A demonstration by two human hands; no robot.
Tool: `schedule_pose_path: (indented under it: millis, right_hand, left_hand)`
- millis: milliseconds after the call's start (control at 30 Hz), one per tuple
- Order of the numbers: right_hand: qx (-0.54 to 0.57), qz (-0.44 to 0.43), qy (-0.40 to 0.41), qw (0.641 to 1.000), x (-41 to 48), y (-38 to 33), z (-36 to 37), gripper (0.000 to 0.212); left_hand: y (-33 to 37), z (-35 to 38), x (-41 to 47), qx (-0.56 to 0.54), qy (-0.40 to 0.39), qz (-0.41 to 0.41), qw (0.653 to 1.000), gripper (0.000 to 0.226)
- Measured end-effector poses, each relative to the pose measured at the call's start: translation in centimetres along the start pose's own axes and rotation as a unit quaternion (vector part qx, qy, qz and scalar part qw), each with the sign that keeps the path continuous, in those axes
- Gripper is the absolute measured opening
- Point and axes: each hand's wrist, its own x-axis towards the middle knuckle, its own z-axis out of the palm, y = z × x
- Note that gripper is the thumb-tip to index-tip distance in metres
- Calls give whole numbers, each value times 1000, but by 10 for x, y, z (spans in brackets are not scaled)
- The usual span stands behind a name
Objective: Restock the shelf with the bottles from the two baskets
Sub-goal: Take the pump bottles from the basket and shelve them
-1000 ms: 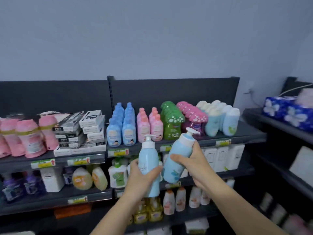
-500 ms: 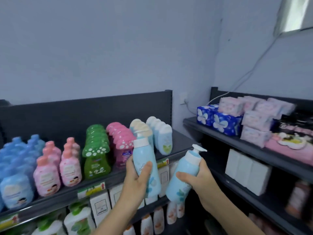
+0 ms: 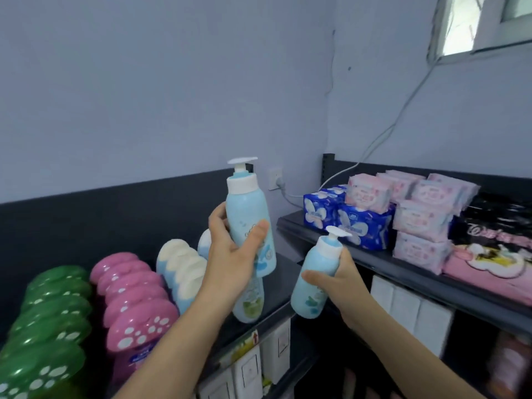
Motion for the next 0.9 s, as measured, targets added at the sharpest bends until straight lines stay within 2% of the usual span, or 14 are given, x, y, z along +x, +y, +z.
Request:
schedule_pose_path:
  millis: [200, 367, 600, 733, 900]
  right_hand:
    - [-21, 21, -17, 999, 55, 36, 18, 62]
    - [-46, 15, -68, 997, 99, 65, 30, 60]
    - [-63, 15, -181, 981, 167, 106, 52, 58]
    - [-104, -34, -251, 962, 195, 122, 63, 61]
    - [-93, -58, -336, 935, 212, 129, 77, 63]
  left_hand:
    - [-21, -1, 52, -2, 14, -10, 1000, 55]
    - [-43, 0, 78, 10, 40, -19, 999, 45]
    - [-65, 13, 106, 80, 107, -29, 991, 45]
    - [-70, 27, 116, 106, 147, -29, 983, 44]
    - [-76, 45, 116, 129, 183, -33, 974, 56]
